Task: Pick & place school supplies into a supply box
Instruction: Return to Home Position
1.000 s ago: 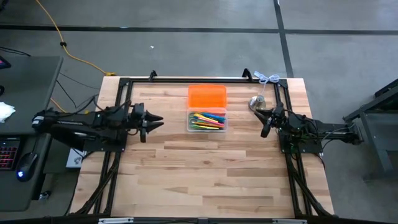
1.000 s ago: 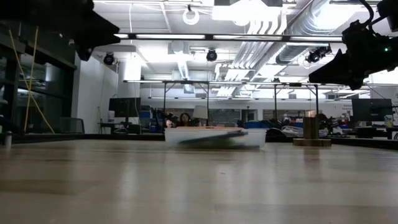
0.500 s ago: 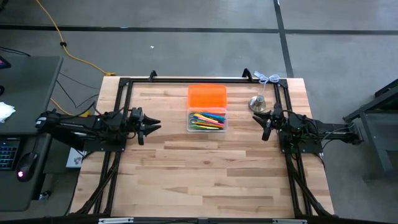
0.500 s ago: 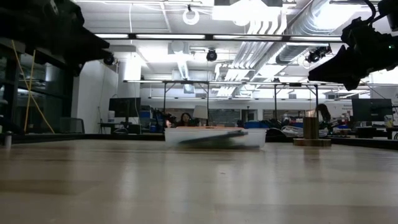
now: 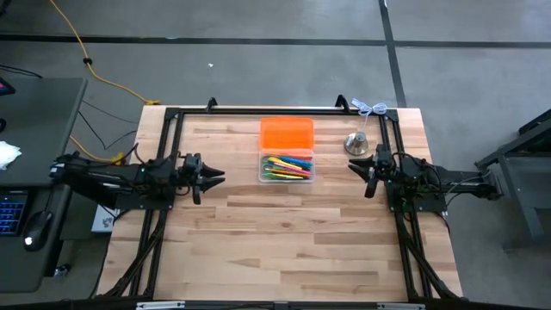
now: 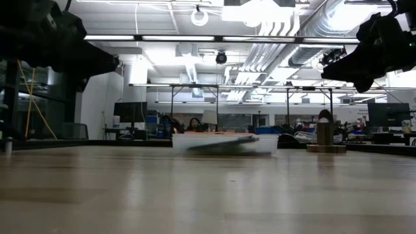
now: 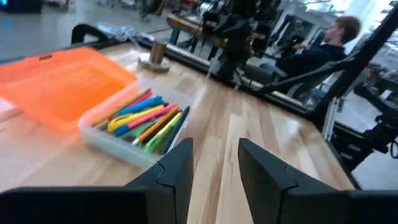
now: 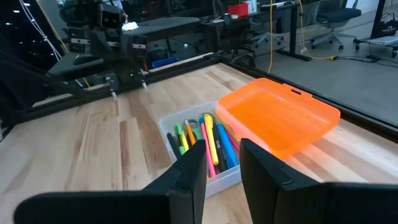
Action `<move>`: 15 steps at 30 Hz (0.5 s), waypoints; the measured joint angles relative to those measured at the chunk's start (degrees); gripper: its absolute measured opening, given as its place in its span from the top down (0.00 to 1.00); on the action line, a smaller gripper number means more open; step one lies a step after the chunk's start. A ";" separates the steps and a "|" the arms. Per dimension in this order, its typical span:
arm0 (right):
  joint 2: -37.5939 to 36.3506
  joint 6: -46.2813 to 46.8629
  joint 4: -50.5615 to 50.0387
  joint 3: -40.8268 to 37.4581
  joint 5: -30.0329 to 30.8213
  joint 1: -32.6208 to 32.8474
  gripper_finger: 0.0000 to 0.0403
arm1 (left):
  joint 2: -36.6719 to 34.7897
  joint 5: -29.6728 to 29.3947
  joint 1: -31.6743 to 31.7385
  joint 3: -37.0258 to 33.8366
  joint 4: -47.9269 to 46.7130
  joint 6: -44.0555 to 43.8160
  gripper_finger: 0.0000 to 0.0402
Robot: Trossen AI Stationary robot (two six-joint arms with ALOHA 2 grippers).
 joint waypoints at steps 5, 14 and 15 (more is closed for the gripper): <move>0.00 -0.22 -0.07 0.00 0.00 0.00 0.82 | -2.70 1.21 0.00 -2.01 1.63 1.57 0.61; 0.00 -0.61 -0.07 0.00 -0.02 0.00 0.82 | -11.22 2.54 0.00 -4.23 -1.71 4.47 0.61; -0.02 -0.61 0.04 0.00 0.00 0.00 0.82 | -12.52 2.52 0.00 -4.23 -2.34 5.10 0.61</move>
